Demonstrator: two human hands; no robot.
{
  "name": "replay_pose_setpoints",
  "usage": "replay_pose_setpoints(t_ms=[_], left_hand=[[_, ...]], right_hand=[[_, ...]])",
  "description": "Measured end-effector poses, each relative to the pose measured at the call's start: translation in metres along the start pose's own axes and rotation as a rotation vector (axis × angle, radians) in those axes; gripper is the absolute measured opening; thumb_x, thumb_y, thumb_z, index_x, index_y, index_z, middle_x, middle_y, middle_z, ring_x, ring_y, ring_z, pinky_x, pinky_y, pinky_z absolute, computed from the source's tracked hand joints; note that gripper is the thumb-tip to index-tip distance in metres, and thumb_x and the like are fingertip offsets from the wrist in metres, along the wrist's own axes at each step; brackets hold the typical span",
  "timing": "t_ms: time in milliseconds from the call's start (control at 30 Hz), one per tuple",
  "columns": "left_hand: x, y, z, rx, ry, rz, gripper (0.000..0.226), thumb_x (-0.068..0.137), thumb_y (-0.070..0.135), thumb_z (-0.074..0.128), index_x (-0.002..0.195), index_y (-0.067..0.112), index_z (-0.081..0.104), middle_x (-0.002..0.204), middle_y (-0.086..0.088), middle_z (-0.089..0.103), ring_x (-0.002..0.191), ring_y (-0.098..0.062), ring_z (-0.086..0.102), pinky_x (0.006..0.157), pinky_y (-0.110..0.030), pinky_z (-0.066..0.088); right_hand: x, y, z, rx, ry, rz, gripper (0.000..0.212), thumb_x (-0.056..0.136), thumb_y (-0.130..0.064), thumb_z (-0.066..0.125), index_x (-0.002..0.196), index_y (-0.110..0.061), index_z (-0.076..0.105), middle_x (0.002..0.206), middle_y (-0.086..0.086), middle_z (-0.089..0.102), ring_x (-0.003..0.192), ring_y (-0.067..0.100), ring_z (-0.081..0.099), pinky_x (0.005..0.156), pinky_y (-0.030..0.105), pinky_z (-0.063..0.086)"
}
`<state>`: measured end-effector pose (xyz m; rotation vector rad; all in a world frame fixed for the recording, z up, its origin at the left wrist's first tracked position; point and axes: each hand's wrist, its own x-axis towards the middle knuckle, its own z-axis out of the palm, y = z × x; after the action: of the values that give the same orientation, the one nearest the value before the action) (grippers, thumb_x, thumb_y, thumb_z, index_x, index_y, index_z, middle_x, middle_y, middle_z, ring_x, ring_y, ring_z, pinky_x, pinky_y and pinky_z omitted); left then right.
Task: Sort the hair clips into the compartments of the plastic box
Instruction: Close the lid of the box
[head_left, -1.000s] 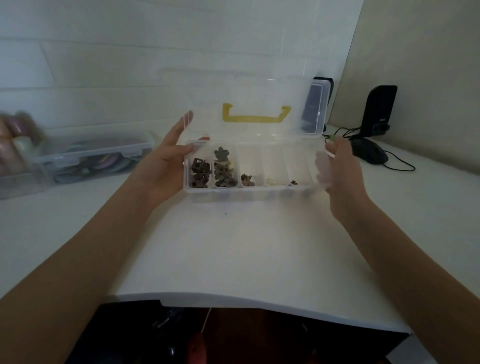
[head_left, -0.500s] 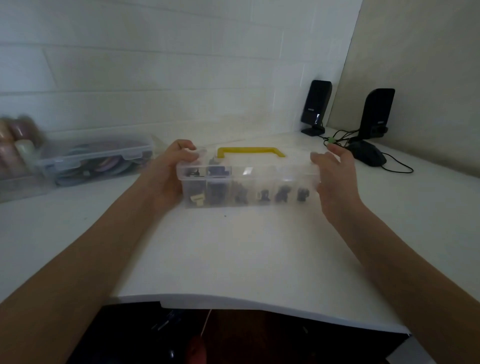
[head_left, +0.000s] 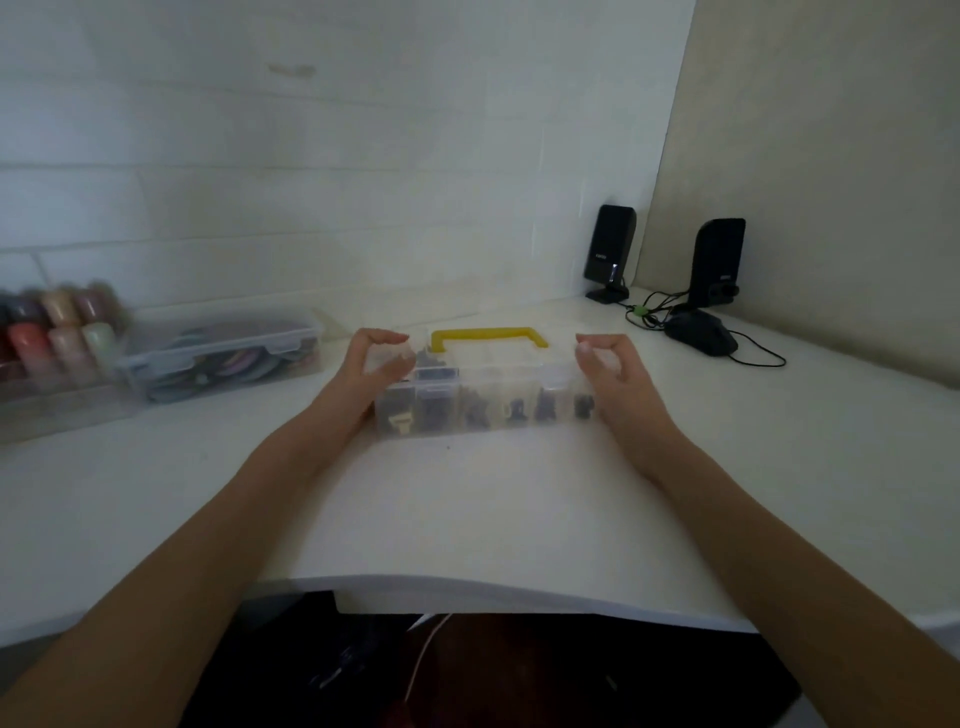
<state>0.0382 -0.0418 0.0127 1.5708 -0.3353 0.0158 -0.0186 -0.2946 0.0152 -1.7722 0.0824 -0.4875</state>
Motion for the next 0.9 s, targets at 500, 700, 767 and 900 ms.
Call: replay_pose_setpoints(t_ms=[500, 700, 767, 900], left_hand=[[-0.058, 0.01, 0.011, 0.39, 0.22, 0.139, 0.064, 0.065, 0.027, 0.087, 0.115, 0.029, 0.048, 0.093, 0.022, 0.055, 0.078, 0.009, 0.053, 0.054, 0.001, 0.038], [-0.061, 0.011, 0.014, 0.363, 0.23, 0.159, 0.061, 0.066, 0.025, 0.087, 0.113, 0.027, 0.049, 0.092, 0.02, 0.056, 0.075, 0.006, 0.056, 0.052, -0.005, 0.043], [-0.06, 0.009, 0.014, 0.368, 0.24, 0.164, 0.061, 0.064, 0.027, 0.088, 0.111, 0.029, 0.049, 0.092, 0.02, 0.058, 0.073, 0.005, 0.059, 0.053, -0.007, 0.044], [-0.058, 0.008, 0.013, 0.417, 0.239, 0.154, 0.063, 0.064, 0.034, 0.088, 0.112, 0.034, 0.048, 0.094, 0.024, 0.057, 0.078, 0.004, 0.06, 0.058, -0.007, 0.043]], right_hand=[[-0.034, 0.002, -0.004, -0.152, 0.058, -0.04, 0.055, 0.064, -0.03, 0.083, 0.104, -0.031, 0.046, 0.09, -0.005, 0.058, 0.081, 0.026, 0.061, 0.068, 0.031, 0.049], [-0.038, -0.001, -0.002, -0.14, 0.081, -0.042, 0.054, 0.067, -0.025, 0.082, 0.108, -0.024, 0.046, 0.08, -0.009, 0.054, 0.068, 0.014, 0.054, 0.06, 0.021, 0.044], [-0.037, 0.0, -0.002, -0.151, 0.091, -0.052, 0.055, 0.067, -0.026, 0.083, 0.108, -0.023, 0.046, 0.079, -0.01, 0.053, 0.067, 0.011, 0.053, 0.055, 0.014, 0.041], [-0.036, 0.004, 0.003, -0.163, 0.098, -0.094, 0.056, 0.071, -0.025, 0.08, 0.114, -0.023, 0.044, 0.079, -0.01, 0.054, 0.065, 0.006, 0.051, 0.052, 0.005, 0.039]])
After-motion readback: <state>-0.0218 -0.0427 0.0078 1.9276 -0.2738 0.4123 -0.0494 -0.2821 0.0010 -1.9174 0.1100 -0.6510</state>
